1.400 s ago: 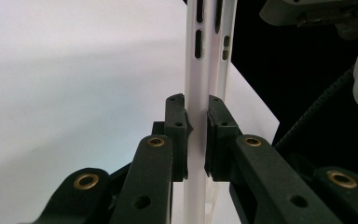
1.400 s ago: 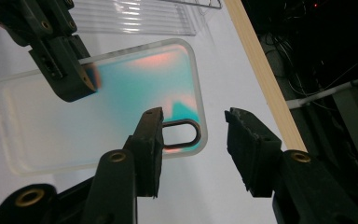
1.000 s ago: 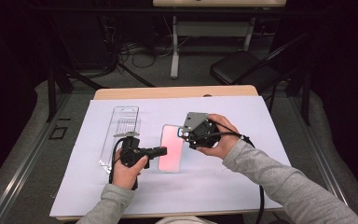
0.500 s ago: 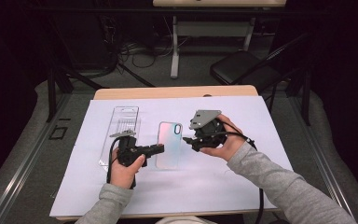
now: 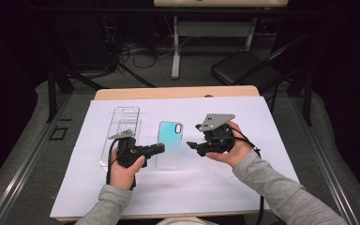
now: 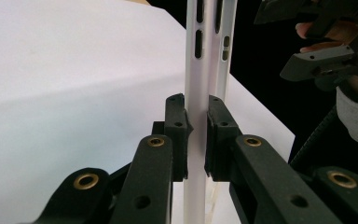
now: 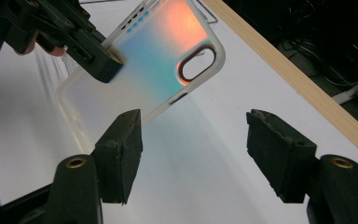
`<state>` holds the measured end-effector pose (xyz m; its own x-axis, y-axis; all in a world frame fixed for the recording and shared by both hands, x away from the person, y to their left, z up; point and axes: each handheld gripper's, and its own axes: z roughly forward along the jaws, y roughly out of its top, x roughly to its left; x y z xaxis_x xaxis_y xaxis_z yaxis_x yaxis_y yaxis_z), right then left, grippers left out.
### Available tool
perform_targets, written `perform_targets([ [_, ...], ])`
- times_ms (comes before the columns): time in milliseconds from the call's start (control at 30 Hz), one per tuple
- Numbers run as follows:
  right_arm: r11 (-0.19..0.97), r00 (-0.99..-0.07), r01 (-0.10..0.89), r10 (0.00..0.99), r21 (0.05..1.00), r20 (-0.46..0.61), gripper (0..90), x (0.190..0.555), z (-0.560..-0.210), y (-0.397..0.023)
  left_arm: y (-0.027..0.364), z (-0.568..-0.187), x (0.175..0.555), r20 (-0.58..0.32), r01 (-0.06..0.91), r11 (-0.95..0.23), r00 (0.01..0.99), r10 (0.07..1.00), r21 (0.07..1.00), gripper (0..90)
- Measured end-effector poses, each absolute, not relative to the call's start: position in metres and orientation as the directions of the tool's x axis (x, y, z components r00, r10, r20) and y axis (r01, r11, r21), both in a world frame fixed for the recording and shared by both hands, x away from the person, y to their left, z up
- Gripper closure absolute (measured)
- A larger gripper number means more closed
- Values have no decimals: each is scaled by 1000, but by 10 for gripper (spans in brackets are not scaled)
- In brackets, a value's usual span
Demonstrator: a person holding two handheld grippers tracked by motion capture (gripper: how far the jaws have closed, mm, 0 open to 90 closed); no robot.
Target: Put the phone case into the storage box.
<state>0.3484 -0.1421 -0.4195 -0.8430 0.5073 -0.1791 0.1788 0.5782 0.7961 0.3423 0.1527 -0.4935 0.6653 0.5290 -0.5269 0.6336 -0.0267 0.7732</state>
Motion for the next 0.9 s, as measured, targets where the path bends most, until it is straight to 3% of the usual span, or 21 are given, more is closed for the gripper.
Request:
perform_targets([
  [633,354,-817,298,575,887,45,373,348,-439,-168,152,-491,339,-484,579,-30,708,515,815,819],
  [900,343,-804,302,593,890,44,382,347,-448,-169,153,-492,339,-483,576,-24,708,515,817,819],
])
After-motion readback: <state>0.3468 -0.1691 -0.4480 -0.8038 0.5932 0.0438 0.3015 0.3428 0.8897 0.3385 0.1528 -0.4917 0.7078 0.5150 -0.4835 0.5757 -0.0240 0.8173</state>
